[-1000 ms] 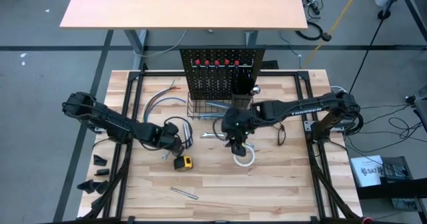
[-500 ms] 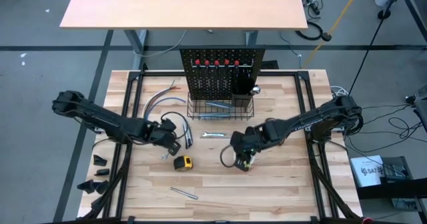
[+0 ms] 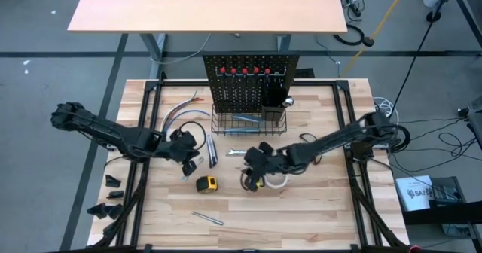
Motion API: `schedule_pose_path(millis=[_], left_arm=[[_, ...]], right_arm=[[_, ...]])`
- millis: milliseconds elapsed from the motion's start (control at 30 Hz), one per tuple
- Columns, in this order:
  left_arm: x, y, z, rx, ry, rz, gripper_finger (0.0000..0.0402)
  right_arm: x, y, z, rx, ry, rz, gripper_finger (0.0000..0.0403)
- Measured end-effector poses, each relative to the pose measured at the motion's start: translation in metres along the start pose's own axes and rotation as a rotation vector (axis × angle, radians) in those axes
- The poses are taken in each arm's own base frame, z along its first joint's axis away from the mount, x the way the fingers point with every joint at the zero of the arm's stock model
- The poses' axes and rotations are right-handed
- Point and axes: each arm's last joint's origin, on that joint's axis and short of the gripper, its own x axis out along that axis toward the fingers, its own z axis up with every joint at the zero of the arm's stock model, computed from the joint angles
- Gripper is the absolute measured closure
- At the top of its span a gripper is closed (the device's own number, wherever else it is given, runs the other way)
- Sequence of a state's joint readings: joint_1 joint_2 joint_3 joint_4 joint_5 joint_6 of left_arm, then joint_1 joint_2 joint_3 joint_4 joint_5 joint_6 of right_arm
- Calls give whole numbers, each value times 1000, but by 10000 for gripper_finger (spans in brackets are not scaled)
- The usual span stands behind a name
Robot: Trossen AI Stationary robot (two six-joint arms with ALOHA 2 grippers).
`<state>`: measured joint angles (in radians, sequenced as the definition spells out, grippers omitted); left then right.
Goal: Hang tools onto peg board
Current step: Put the silver pen into the pegboard bin
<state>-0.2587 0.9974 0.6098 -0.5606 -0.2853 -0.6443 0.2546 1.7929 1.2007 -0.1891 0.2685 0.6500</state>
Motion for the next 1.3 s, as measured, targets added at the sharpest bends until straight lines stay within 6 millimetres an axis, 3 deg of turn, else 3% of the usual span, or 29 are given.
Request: schedule_pose_path(millis=[200,333,567,800,1067,1300], left_arm=[[0,2,-4,26,4,-12,382],[3,6,-20,34,34,-51,389],[15,15,-52,24,129,-78,395],[19,11,-55,60,161,-120,388],[18,1,-51,188,104,-230,306],[14,-9,-42,239,39,-367,219]], right_arm=[[35,-13,5,-79,-63,3,262],[48,-14,7,-117,-119,44,278],[48,-10,14,-112,-139,64,310],[46,-2,9,-119,-131,83,320],[28,10,7,-141,-107,100,309],[7,18,4,-209,-39,162,257]])
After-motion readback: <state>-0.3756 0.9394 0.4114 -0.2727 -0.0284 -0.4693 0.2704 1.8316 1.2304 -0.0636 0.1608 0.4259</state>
